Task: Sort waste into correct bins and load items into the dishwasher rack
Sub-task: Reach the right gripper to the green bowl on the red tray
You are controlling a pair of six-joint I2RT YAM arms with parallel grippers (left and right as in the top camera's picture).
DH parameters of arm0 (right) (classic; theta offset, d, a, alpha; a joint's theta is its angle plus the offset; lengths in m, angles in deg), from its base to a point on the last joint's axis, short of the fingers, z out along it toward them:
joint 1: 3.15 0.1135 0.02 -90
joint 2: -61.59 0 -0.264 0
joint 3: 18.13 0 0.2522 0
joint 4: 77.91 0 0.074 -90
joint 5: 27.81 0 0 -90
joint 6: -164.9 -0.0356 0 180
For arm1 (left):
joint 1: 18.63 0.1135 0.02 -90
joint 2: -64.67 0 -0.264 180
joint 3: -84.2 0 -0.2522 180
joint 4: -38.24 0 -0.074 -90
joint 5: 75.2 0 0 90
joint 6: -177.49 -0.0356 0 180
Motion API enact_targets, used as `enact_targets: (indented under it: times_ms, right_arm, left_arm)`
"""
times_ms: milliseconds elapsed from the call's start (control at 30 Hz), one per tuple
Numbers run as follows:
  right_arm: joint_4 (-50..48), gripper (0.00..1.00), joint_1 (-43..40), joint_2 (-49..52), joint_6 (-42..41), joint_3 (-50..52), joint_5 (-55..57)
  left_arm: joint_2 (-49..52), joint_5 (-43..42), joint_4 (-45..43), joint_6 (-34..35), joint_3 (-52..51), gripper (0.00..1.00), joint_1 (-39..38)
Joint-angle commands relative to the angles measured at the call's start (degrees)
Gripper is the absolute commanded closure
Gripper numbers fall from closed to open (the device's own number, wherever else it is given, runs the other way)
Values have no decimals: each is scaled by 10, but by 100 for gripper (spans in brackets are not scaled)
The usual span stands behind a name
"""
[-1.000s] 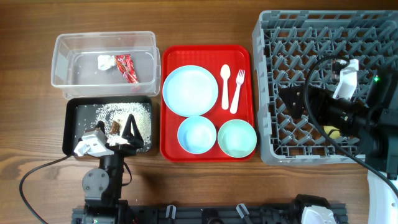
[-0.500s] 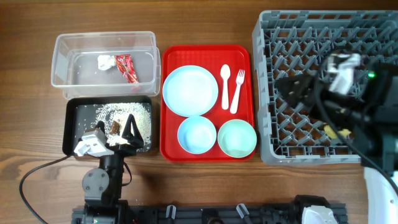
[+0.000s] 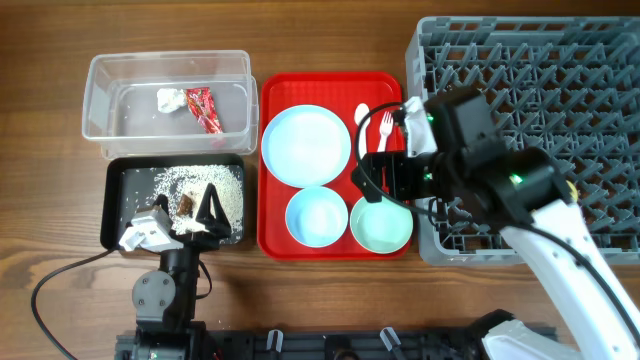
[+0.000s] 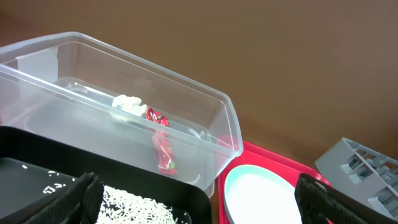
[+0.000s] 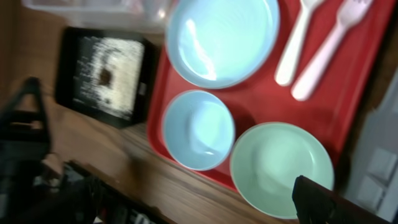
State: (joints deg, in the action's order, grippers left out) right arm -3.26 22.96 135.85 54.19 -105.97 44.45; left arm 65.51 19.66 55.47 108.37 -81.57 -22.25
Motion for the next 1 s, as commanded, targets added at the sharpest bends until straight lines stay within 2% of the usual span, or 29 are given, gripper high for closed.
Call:
enact_targets:
  times_ms: [0, 133, 200, 300, 500, 633, 833, 900, 967]
  right_arm:
    - [23, 0, 3, 59, 23, 10, 50]
    - [17, 4, 2, 125, 33, 20, 63]
    - [15, 10, 2, 145, 56, 20, 75]
    - [15, 10, 2, 163, 64, 20, 133]
    - [9, 9, 7, 166, 193, 21, 65]
    - [-3, 9, 7, 167, 191, 21, 39]
    - [2, 23, 7, 193, 193, 26, 52]
    - [-3, 26, 7, 200, 183, 26, 82]
    - [-12, 27, 7, 202, 138, 26, 144]
  left_arm:
    - [-3, 2, 2, 5, -1, 0, 5]
    - [-3, 2, 2, 5, -1, 0, 5]
    - [-3, 2, 2, 5, -2, 0, 5]
    - [-3, 2, 2, 5, -1, 0, 5]
    - [-3, 2, 2, 5, -2, 0, 5]
    - [-3, 2, 2, 5, -1, 0, 5]
    - [-3, 2, 2, 5, -2, 0, 5]
    - [-3, 2, 2, 5, -1, 0, 5]
    - [-3, 2, 2, 5, -1, 0, 5]
